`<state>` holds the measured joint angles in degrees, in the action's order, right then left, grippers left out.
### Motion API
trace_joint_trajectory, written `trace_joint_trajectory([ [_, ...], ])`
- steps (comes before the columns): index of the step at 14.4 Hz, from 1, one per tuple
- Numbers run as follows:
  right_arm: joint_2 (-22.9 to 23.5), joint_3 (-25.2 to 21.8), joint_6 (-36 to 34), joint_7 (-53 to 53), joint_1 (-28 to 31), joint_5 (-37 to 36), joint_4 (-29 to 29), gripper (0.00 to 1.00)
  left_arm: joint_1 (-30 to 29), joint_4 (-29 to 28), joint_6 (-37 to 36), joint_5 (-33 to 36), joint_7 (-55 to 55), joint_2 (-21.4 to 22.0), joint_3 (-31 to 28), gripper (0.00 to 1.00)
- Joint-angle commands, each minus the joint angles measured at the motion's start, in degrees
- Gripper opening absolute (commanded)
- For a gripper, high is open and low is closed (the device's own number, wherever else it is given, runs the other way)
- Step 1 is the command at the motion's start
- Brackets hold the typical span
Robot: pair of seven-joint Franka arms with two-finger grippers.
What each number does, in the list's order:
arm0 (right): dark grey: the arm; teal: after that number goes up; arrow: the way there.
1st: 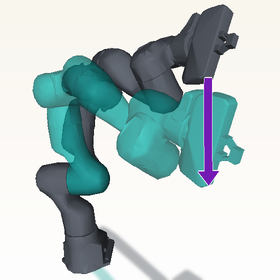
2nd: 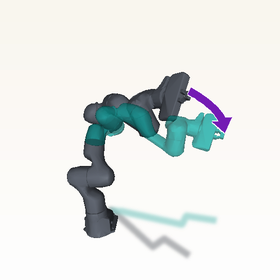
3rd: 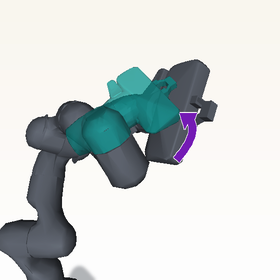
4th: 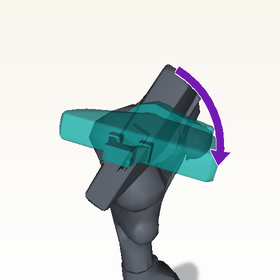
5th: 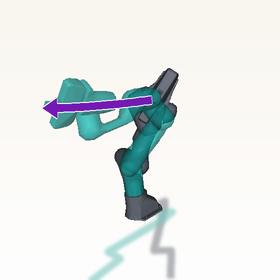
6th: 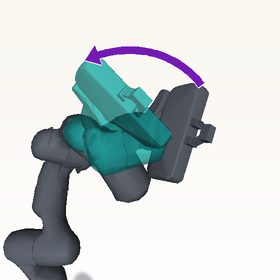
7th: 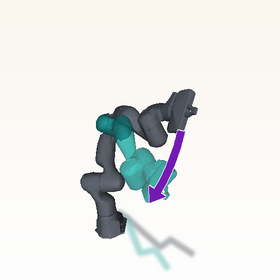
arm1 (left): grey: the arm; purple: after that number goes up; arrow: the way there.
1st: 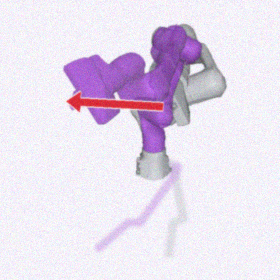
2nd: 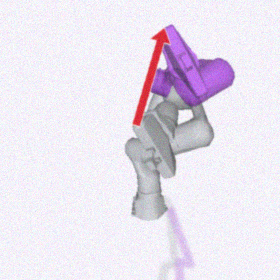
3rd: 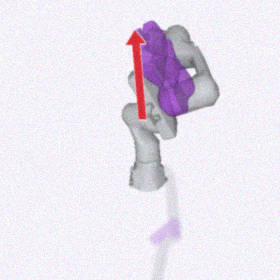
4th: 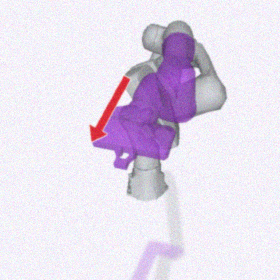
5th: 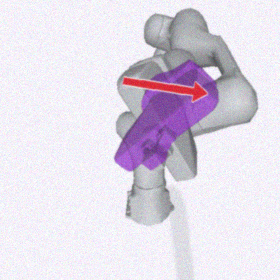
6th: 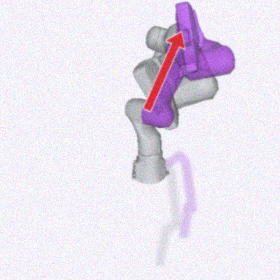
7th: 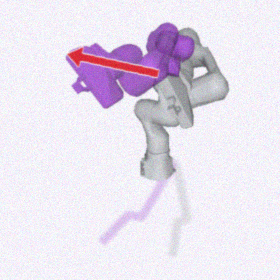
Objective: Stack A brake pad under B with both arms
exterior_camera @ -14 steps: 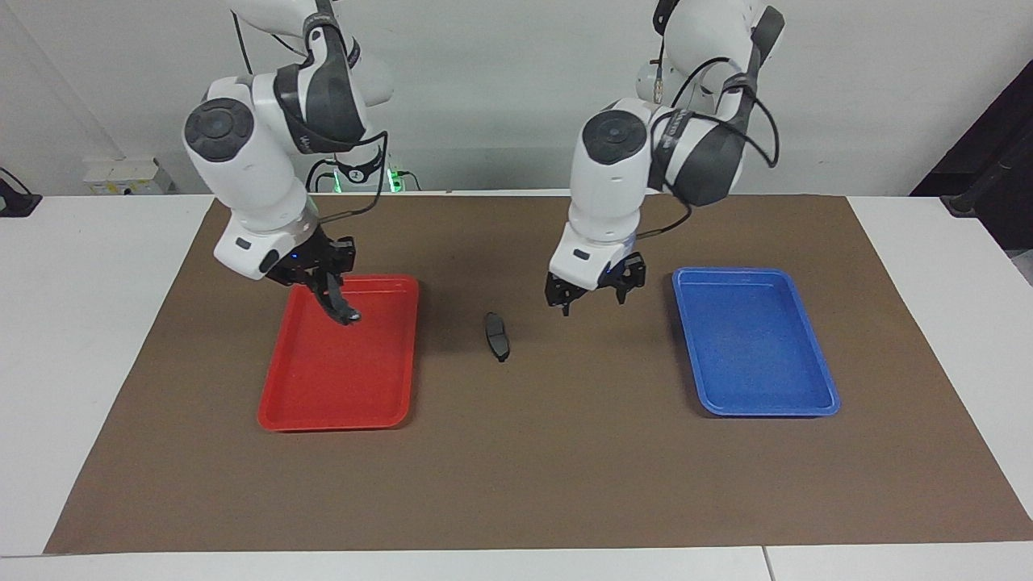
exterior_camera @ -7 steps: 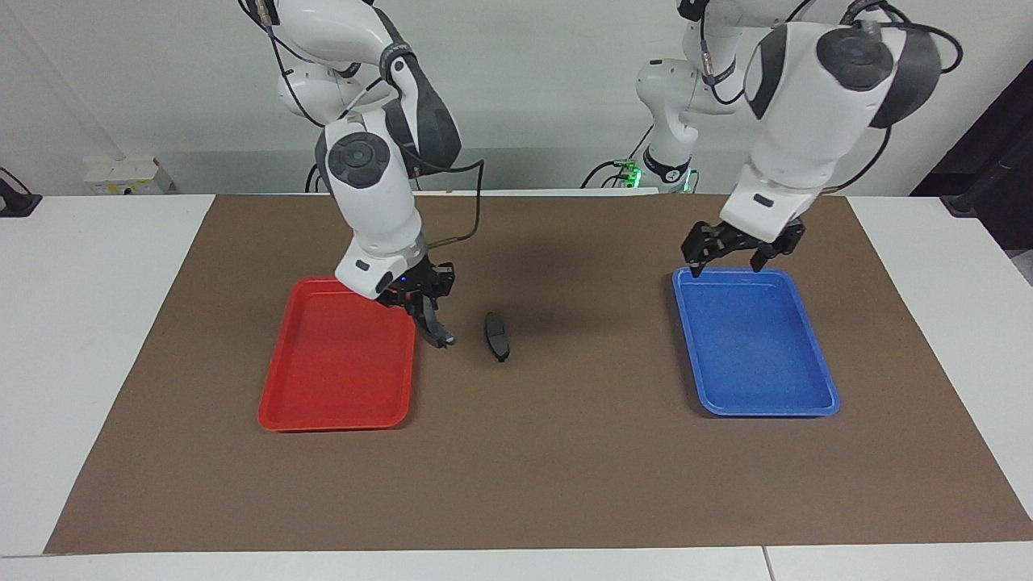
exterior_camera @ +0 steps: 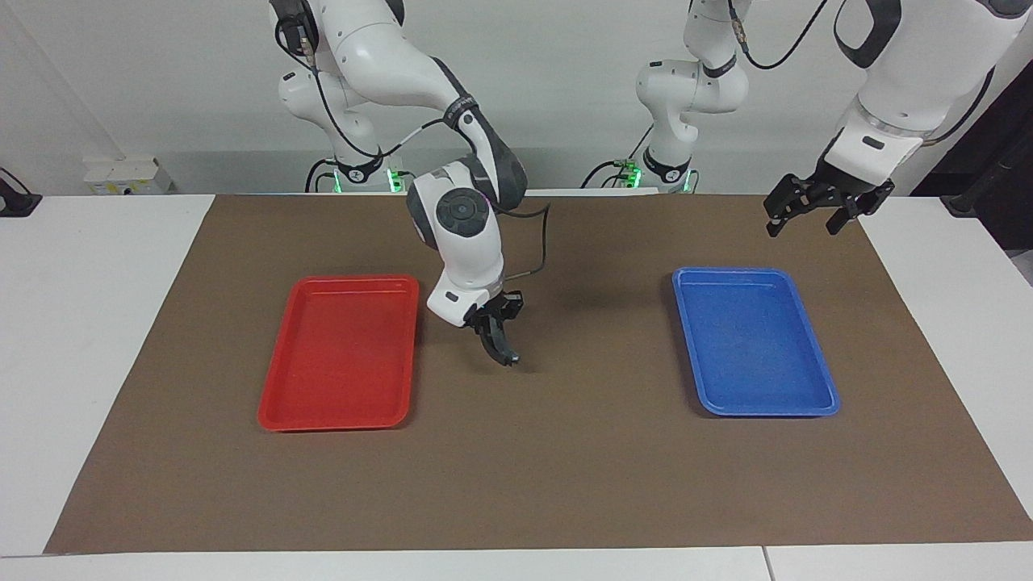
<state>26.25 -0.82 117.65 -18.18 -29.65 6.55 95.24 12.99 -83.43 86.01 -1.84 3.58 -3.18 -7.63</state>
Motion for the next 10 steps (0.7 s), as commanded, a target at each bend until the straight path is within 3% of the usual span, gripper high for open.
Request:
trace_joint_trajectory([
  [1,-1.1,-0.2,1.6,0.9,0.4,0.3,2.0,0.00,-2.2,-6.7,1.8,-0.8,1.3,4.6,3.1,1.00],
  [3,-1.1,-0.1,2.9,1.1,0.1,0.3,3.5,0.00,-3.0,-9.4,4.3,-0.7,1.3,5.6,4.3,1.00],
  [10,-1.5,-0.1,3.3,2.1,-0.1,0.3,4.8,0.00,-3.1,-9.1,4.5,-0.7,1.3,5.2,4.5,1.00],
])
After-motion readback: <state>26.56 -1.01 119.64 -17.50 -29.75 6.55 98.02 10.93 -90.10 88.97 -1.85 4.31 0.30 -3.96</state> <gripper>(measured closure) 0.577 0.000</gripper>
